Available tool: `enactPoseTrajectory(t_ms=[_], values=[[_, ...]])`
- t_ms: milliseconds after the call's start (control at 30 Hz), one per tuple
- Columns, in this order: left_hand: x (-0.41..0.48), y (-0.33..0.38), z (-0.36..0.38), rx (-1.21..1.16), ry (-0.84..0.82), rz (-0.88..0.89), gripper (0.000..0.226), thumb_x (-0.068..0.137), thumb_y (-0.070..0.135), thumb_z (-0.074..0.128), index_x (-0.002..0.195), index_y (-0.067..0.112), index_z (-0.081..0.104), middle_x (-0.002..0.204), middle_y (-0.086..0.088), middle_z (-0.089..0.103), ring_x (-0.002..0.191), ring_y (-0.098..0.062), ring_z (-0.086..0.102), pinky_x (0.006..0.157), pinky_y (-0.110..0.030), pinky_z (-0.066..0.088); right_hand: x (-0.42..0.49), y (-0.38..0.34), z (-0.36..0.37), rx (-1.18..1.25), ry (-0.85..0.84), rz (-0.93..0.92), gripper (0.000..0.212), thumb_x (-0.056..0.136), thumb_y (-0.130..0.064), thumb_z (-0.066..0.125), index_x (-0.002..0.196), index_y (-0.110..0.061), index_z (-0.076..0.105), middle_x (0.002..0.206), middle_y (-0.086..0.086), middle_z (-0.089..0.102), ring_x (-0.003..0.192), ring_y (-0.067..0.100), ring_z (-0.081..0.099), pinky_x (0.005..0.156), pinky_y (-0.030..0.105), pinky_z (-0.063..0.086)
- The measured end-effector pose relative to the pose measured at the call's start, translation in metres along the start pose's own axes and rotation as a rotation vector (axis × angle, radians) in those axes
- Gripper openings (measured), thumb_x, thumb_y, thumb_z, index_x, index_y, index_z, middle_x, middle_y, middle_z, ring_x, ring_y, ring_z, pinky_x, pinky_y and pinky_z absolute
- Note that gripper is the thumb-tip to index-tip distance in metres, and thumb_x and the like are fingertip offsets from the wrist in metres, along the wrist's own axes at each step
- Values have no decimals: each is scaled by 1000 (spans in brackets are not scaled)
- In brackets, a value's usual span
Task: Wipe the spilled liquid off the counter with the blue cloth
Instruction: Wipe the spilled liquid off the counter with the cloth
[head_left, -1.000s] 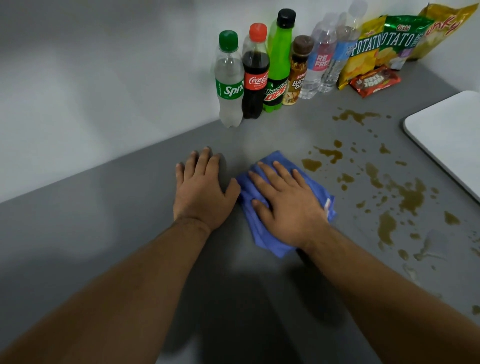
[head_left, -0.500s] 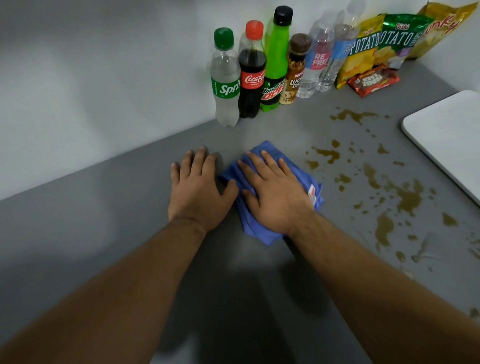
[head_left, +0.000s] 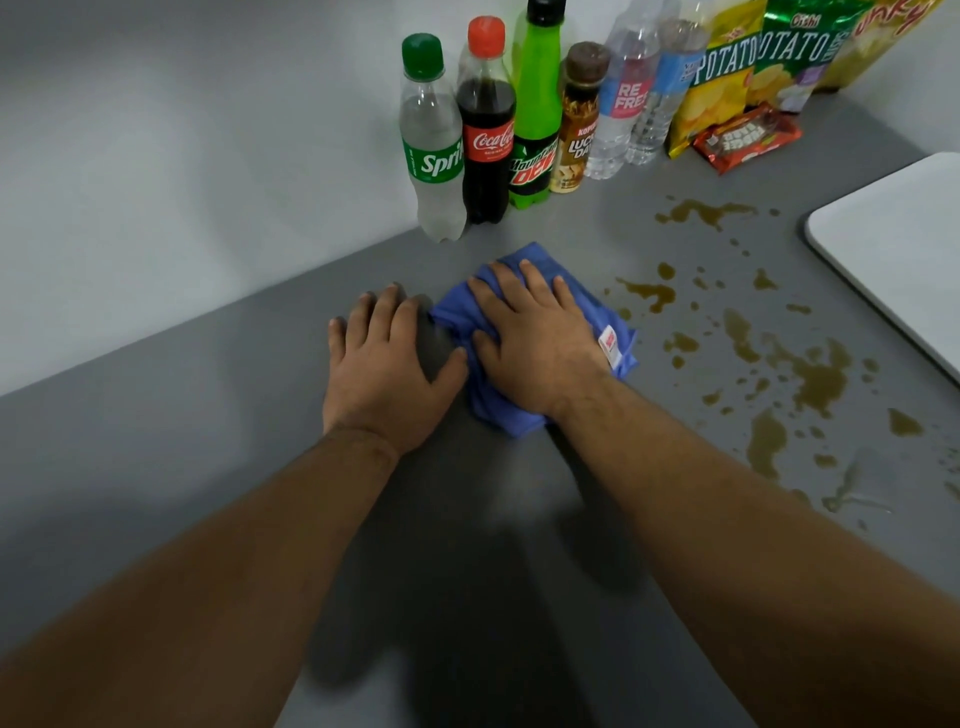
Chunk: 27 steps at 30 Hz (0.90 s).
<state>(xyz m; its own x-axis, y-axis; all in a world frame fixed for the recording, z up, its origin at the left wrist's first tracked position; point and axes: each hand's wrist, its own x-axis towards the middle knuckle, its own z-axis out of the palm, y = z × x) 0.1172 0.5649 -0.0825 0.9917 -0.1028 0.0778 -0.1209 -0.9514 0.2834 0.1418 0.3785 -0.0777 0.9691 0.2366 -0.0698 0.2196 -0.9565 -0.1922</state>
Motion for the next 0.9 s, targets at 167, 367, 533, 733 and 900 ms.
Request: enactPoseTrajectory(t_ms=[167, 367, 533, 733, 900], values=[[0, -2, 5, -5, 13, 5, 89, 87, 76, 31, 150, 15, 45, 166, -9, 36, 155, -34, 26, 127, -59, 16, -38, 3, 2, 33, 13, -81, 61, 105, -47, 33, 163, -28, 27, 171, -2, 21, 159, 26, 10, 127, 53, 9], [-2, -1, 6, 10, 17, 6, 91, 87, 79, 29, 151, 15, 43, 167, -10, 34, 156, -35, 25, 127, -60, 16, -66, 35, 0, 14, 2, -49, 61, 105, -47, 36, 162, -29, 27, 171, -3, 20, 158, 25, 13, 127, 51, 8], [-2, 0, 4, 12, -10, -2, 103, 84, 88, 21, 155, 16, 40, 170, -8, 28, 158, -32, 20, 128, -59, 12, -21, 19, -3, 27, 15, 57, 64, 105, -49, 35, 163, -28, 22, 172, 0, 14, 159, 27, 7, 127, 52, 5], [-2, -2, 5, -14, -3, -4, 101, 84, 90, 25, 153, 19, 41, 169, -7, 30, 158, -31, 21, 128, -59, 12, -20, -5, 3, 8, -23, -66, 66, 103, -52, 26, 164, -26, 20, 172, 0, 16, 159, 28, 7, 127, 54, 7], [-1, -1, 5, 14, -3, -8, 102, 84, 91, 23, 153, 18, 41, 169, -7, 31, 157, -32, 22, 128, -59, 13, -50, 28, 2, 30, 1, -127, 65, 100, -55, 34, 160, -31, 33, 169, -2, 28, 157, 25, 19, 127, 50, 11]])
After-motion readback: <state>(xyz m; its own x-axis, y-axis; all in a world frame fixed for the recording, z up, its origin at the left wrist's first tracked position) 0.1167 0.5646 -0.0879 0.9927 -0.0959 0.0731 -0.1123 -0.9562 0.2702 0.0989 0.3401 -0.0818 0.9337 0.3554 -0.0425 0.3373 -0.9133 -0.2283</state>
